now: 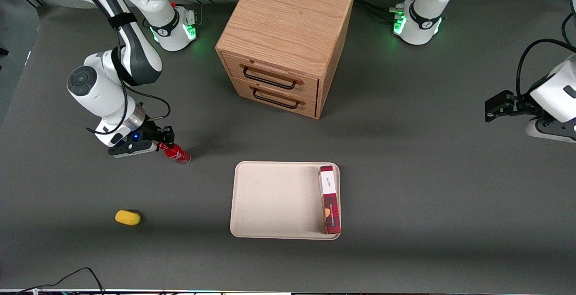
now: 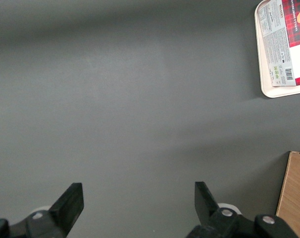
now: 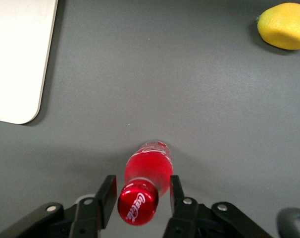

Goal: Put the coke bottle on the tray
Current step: 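Close the right gripper around the bottle's cap end, then lift the bottle and pull it back toward the right arm's base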

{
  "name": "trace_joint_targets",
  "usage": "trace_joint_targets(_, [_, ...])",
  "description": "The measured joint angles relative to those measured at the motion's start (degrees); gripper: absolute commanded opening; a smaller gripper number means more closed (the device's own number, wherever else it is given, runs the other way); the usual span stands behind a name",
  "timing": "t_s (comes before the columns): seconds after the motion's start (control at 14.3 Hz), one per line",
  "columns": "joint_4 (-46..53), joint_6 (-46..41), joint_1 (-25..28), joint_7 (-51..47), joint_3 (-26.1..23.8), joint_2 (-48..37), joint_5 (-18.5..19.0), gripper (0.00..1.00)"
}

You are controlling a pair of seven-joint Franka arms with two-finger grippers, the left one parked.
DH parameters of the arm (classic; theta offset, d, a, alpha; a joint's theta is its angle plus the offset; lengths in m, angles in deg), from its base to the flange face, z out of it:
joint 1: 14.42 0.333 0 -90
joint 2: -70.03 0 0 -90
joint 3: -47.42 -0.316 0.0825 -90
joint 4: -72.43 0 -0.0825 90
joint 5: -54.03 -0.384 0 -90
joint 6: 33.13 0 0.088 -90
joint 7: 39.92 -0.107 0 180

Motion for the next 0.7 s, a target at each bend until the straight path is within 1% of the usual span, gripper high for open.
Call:
trace_joint_targets(0.07, [0.0, 0.0, 0.0, 0.0, 0.0, 0.0, 0.0, 0.09])
trace_joint_targets(0.21, [0.1, 0.0, 0.0, 0.0, -0.1, 0.0, 0.2, 0.04])
trace_joint_targets(0.35, [0.3, -0.5, 0.0, 0.0, -0.2, -0.2, 0.2, 0.03])
trace_joint_targets(0.42, [1.0, -2.2, 0.0, 0.0, -0.2, -0.7, 0.2, 0.03])
trace_joint_targets(0.56, [4.5, -9.8, 0.0, 0.0, -0.2, -2.3, 0.2, 0.03])
trace_joint_targets(0.7, [10.8, -21.6, -0.1, 0.0, -0.2, -4.7, 0.2, 0.03])
